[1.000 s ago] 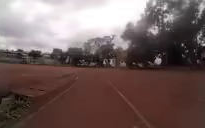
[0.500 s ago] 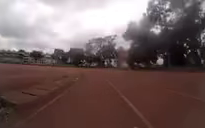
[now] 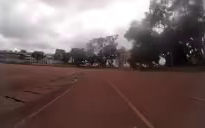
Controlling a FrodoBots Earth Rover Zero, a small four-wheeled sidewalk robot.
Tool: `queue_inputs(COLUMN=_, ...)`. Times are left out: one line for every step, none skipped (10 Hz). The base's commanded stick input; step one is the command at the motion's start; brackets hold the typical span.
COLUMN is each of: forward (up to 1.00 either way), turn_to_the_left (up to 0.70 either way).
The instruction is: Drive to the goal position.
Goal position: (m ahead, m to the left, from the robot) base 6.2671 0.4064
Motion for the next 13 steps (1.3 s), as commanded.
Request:
queue_inputs(forward=1.00, turn_to_the_left=0.00)
queue_inputs(forward=1.00, turn_to_the_left=0.00)
queue_inputs(forward=1.00, turn_to_the_left=0.00)
queue_inputs(forward=1.00, turn_to_the_left=0.00)
queue_inputs(forward=1.00, turn_to_the_left=0.00)
queue_inputs(forward=1.00, turn_to_the_left=0.00)
queue_inputs(forward=1.00, turn_to_the_left=0.00)
queue_inputs(forward=1.00, turn_to_the_left=0.00)
queue_inputs(forward=1.00, turn_to_the_left=0.00)
queue_inputs(forward=1.00, turn_to_the_left=0.00)
queue_inputs(forward=1.00, turn_to_the_left=0.00)
queue_inputs(forward=1.00, turn_to_the_left=0.00)
queue_inputs(forward=1.00, turn_to_the_left=0.00)
